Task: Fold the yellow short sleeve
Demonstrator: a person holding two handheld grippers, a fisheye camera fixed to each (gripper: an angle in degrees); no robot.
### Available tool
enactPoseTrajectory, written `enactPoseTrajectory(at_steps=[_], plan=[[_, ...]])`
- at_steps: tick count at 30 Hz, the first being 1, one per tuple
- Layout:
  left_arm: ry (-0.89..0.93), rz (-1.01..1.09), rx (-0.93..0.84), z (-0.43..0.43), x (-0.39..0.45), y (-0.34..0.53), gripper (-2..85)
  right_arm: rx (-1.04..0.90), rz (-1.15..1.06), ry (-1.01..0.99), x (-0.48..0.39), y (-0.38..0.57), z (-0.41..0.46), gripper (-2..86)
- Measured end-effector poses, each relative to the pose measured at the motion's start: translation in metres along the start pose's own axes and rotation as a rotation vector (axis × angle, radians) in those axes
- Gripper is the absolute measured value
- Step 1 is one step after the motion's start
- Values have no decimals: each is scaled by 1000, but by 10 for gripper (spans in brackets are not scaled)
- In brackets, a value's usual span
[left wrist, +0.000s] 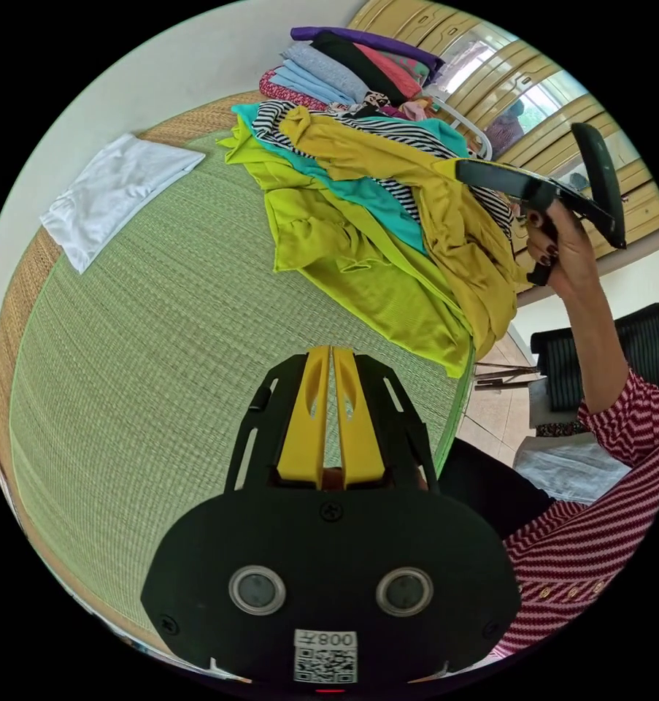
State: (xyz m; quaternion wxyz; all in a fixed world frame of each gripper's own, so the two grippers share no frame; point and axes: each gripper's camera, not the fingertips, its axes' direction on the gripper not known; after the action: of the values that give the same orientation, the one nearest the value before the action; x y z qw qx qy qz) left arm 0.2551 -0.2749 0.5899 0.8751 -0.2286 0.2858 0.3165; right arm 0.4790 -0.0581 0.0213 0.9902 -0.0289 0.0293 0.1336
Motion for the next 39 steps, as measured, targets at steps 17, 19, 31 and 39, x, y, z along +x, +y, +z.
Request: enactPoseTrajectory(at_steps=[17, 19, 31, 39], plan=[[322, -193, 82, -18, 1, 28, 98, 108, 34, -306, -7, 176, -223, 5], [358, -253, 55, -3, -5, 32, 101, 118, 36, -311, -3, 185, -236, 5], [490, -440, -94, 68, -18, 62, 63, 154, 79, -363, 25, 228, -279, 4], [645, -416, 108, 13, -28, 105, 12, 191, 103, -369, 44, 235, -293, 5]])
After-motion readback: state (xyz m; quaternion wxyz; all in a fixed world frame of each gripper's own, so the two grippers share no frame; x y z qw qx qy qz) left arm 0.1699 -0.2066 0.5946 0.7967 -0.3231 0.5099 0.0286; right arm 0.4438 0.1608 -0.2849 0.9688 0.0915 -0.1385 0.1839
